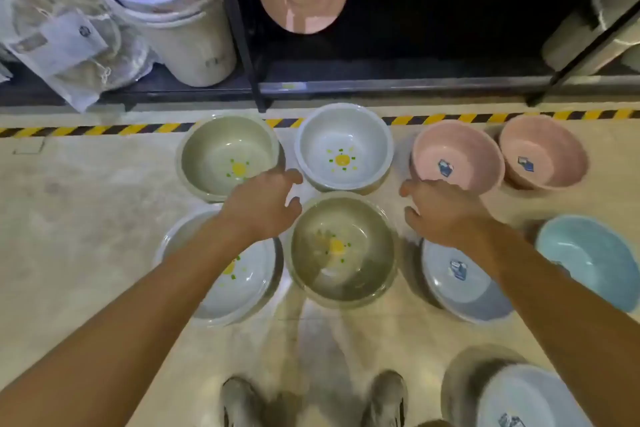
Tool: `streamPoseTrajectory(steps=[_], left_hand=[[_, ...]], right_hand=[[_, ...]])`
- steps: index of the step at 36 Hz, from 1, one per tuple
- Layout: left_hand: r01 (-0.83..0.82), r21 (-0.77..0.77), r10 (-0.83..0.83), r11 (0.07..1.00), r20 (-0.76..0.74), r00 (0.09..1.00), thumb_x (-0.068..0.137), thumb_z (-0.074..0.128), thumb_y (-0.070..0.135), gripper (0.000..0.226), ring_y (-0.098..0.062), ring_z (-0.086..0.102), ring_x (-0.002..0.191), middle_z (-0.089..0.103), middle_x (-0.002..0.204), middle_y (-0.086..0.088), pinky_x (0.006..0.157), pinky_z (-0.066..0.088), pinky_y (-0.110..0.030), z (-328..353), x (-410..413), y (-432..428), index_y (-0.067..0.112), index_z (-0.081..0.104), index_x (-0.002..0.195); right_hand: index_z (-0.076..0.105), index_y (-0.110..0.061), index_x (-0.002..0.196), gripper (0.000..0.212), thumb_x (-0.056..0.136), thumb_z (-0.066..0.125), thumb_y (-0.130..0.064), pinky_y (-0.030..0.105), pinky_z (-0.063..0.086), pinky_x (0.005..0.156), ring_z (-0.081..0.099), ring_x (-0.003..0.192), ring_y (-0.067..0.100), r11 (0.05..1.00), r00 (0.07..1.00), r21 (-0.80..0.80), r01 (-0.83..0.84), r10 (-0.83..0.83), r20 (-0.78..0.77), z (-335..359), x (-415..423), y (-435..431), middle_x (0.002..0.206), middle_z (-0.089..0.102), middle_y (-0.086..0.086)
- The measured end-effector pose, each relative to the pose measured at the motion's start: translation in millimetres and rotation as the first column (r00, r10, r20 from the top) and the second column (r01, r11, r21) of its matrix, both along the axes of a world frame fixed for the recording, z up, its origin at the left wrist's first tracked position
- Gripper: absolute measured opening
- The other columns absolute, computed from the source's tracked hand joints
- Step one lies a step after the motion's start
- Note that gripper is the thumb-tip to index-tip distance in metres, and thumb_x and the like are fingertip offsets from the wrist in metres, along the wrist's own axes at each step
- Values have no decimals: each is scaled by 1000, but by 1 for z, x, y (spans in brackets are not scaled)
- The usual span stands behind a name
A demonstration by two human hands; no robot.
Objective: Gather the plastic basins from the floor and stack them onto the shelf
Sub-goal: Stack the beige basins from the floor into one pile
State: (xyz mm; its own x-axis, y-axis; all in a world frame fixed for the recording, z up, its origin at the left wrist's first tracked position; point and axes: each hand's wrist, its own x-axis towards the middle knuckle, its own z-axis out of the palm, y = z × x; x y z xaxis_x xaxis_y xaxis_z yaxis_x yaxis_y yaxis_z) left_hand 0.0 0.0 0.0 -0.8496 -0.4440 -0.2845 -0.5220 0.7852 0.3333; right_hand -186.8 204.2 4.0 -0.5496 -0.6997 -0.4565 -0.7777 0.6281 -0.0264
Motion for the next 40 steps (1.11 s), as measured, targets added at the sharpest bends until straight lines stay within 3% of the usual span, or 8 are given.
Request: streamPoseTrajectory(steps=[10,16,19,23,27,34,37,40], left_hand=[[-57,-154,57,986,-3,998,96,50,31,42,-31,60,113,54,135,-7,85,51,-41,-230,-2,-14,21,48,137],[161,-417,-123,895,116,986,95,46,34,35,-29,63,95,61,109,-6,73,52,-39,-338,-2,-20,18,53,125],[171,-445,-131,879,120,984,93,47,36,36,-29,63,88,60,101,-6,69,53,-39,-373,-2,-22,17,53,123],[44,-314,-31,948,44,999,96,45,37,44,-29,61,96,56,114,-8,73,50,-37,-403,4,-18,19,39,136],[-99,-94,102,991,22,995,97,45,36,50,-26,58,86,51,116,-9,74,50,-36,-415,12,-7,18,26,139],[-209,52,209,977,10,978,96,51,30,43,-20,56,76,54,100,-5,69,43,-31,-428,15,-1,17,29,130],[-248,102,254,963,-49,966,94,57,24,43,-19,54,82,55,100,-1,71,41,-29,-430,18,-4,14,39,132],[-296,198,327,934,-149,933,90,63,26,48,-16,62,82,63,98,5,70,44,-27,-428,26,-10,19,49,135]], right_hand=[[45,-25,135,36,100,42,-36,38,53,78,63,104,27,998,990,-61,10,-19,-136,-239,-25,30,116,61,4],[42,-25,132,35,101,36,-41,39,55,74,63,97,25,997,975,-77,-31,13,-222,-345,-41,39,109,58,1],[43,-24,131,37,100,38,-42,40,56,71,63,92,27,991,967,-133,-20,-15,-254,-383,-48,45,105,57,2],[42,-21,132,38,100,41,-40,38,52,64,62,94,30,981,970,-190,41,-84,-228,-412,-42,58,109,56,6],[36,-20,135,42,99,44,-39,41,50,65,63,92,38,935,967,-283,212,-242,-74,-421,-27,70,109,55,9],[29,-18,150,59,99,53,-38,46,51,90,66,102,45,729,804,-340,594,-523,283,-445,-14,79,113,68,24],[37,-17,149,55,99,55,-31,38,50,85,68,102,42,641,757,-403,653,-560,336,-450,-9,80,118,70,21],[41,-21,150,55,98,57,-27,40,49,91,67,108,38,580,747,-475,662,-561,357,-443,-10,83,125,69,16]])
